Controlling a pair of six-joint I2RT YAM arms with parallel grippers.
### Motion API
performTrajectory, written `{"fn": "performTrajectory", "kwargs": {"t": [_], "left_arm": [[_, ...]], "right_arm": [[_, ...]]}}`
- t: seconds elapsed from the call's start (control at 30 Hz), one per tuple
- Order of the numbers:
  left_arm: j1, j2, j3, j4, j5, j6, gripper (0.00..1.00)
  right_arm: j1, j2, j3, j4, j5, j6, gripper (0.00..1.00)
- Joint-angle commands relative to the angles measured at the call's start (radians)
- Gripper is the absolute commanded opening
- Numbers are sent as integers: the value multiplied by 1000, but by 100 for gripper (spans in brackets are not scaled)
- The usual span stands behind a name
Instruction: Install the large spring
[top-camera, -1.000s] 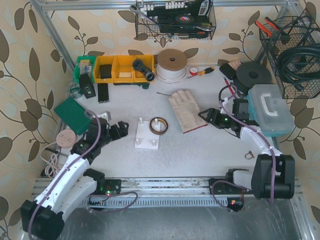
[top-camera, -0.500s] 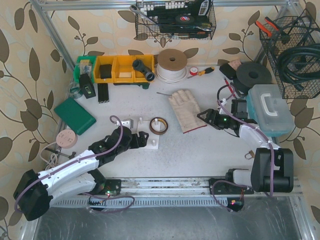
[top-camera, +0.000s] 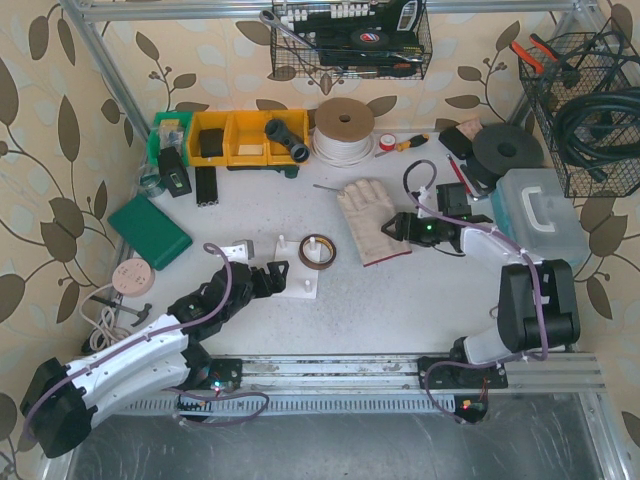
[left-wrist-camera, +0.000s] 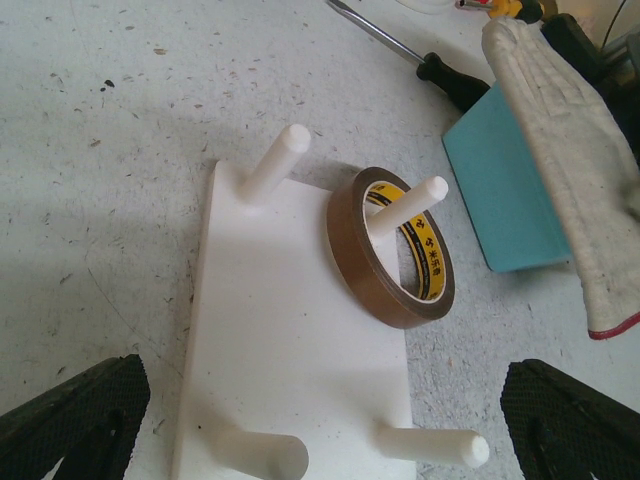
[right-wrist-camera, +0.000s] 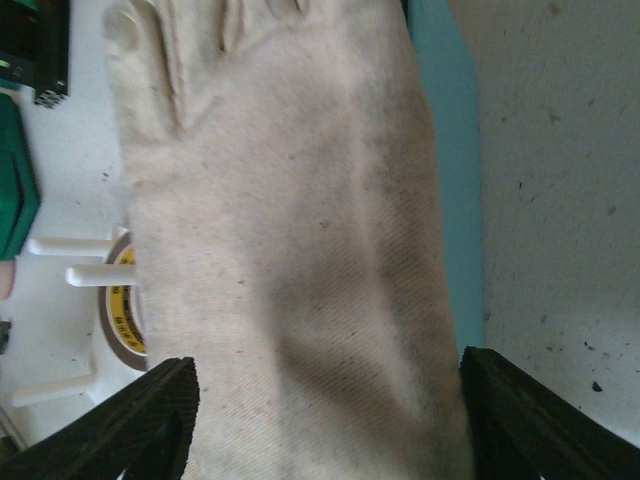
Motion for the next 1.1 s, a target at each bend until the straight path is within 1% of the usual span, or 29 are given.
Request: {"fn": "performTrajectory", "kwargs": {"t": [0.0,0.03,0.07,0.13,0.17,0.43,0.6,0.7,0.77,0.83,0.97,1.07], "left_arm": [[-4,22,5,70,-33,11,98],[-4,27,7,73,-35,13,98],[-4,29,6,76,-37,16,99],[-4,31,1,85,-42,20,99],[-4,33,-1,89,-43,20,98],[-2,19,-10,95,-45,19,98],[-3,18,-14,101,-44,17,98],[-2,26,-12,102,-45,17,99],[-2,33,-7,100,-44,19,98],[-3,39,-3,100,-42,20,98],[-2,57,3,104,-49,20,98],[-2,74,8,105,-66,20,98]], "right_arm": [[23,28,27,-17,69,-23,57],[25,25,28,-25,79,-24,46],[28,19,32,-37,92,-28,31],[36,0,42,-69,123,-36,3],[41,-10,48,-86,144,-38,0],[56,-90,136,-214,219,-46,0],[52,-115,223,-226,179,0,0],[2,-108,270,-162,97,84,0],[-57,-94,291,-93,42,167,0],[-98,-72,326,-49,43,214,0],[-120,33,446,-37,86,209,0],[-146,135,483,20,80,215,0]]}}
